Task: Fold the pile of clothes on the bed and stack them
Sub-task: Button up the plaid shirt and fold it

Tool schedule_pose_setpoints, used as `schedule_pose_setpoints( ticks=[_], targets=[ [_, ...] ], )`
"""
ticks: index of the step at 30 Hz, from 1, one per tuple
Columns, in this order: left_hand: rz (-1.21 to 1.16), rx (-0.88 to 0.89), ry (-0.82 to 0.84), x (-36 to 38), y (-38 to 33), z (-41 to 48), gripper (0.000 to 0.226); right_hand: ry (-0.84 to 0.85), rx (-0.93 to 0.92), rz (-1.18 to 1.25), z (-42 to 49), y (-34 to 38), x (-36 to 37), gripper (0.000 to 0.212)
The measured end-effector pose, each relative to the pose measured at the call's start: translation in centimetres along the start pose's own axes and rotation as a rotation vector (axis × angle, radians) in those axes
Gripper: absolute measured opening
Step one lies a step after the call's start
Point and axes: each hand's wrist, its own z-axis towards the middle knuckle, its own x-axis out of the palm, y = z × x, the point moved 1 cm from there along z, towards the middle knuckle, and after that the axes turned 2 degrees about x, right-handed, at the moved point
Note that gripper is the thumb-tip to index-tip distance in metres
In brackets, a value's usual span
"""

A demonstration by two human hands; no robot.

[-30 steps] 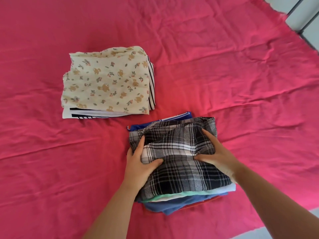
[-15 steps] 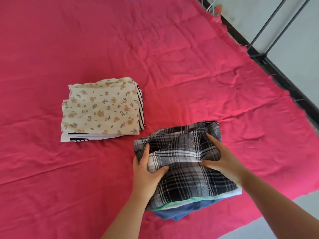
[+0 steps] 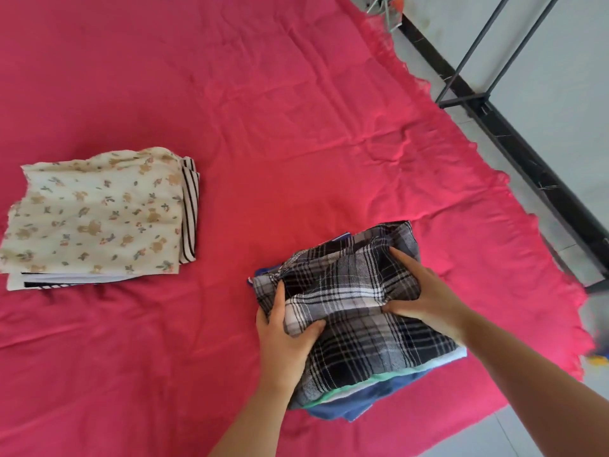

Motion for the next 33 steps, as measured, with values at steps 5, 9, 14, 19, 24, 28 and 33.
schedule_pose_setpoints(
  ticks=[5,9,14,19,24,28,33],
  targets=[
    [0.026,0.038,0.001,8.1,-4.4,1.8,0.091,-0.02,0.007,0.005,2.2,-4.2,-7.8,0.097],
    [0.049,0.12,0.041,15.5,-8.2,4.4,0.092,-0.092,0.005,0.036,4.0,-8.0,-14.9,0.096],
    [0.117,0.17,0.09,22.8,-10.1,7.2,0.093,-0.2,-0.011,0.011,6.3,-12.7,-20.5,0.096],
    [0.478,0.054,0.067,24.3,-9.0,7.6,0.093,-0.083,0.117,-0.205,8.2,-14.0,-20.5,0.102],
    [0.798,0.333,-0.105,24.9,-12.1,6.0,0.081,-0.351,0.009,-0.62,6.4,-11.1,-20.5,0.086],
    [0.888,0.474,0.008,27.3,-13.5,6.1,0.068,-0.293,-0.178,-0.712,5.7,-9.0,-17.1,0.055],
    [1.006,0.304,0.134,29.0,-10.2,8.3,0.061,-0.225,-0.096,-0.85,8.5,-11.3,-15.6,0.057]
  ],
)
